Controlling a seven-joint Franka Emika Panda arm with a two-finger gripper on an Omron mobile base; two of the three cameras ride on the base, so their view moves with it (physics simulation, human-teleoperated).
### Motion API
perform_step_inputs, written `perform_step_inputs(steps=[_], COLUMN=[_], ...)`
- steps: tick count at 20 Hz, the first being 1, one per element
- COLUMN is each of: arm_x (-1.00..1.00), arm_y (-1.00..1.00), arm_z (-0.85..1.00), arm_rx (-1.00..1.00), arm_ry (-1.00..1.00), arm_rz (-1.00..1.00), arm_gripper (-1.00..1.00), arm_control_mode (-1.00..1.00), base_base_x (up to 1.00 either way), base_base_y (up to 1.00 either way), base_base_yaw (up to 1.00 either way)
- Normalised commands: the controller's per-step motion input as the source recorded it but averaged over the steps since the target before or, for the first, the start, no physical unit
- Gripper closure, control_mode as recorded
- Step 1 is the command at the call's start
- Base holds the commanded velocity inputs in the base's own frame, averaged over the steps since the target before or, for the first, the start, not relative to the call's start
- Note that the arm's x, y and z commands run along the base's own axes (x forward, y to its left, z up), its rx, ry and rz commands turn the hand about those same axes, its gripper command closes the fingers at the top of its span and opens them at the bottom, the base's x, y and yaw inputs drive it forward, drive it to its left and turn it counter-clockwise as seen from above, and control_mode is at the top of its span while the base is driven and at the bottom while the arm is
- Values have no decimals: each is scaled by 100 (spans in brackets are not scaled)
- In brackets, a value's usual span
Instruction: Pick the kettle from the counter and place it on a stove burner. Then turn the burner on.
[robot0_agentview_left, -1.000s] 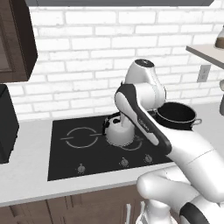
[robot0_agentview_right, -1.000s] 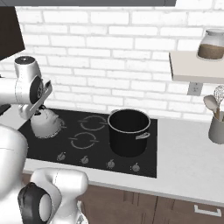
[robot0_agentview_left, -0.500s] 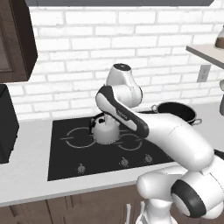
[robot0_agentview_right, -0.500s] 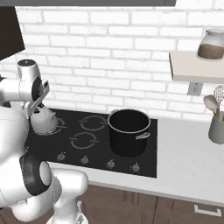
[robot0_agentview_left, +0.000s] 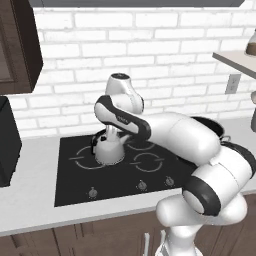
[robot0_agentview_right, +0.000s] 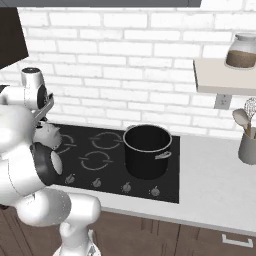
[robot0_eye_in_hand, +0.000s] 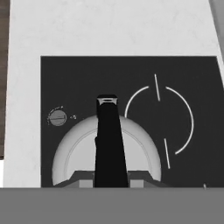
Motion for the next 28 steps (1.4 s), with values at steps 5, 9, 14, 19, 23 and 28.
perform_step_inputs(steps=[5, 9, 14, 19, 23, 28], arm_x=[3, 22, 60, 36, 25, 21], arm_y=[12, 3, 15, 23, 11, 3], arm_z=[-29, -17, -10, -9, -7, -19], arm_rx=[0, 0, 0, 0, -3, -4], arm_ry=[3, 0, 5, 7, 4, 1], arm_rz=[1, 0, 0, 0, 0, 0], arm_gripper=[100, 100, 100, 100, 100, 100], arm_control_mode=[-100, -100, -100, -100, -100, -100], base_base_x=[0, 0, 0, 0, 0, 0], base_base_y=[0, 0, 0, 0, 0, 0], base_base_yaw=[0, 0, 0, 0, 0, 0])
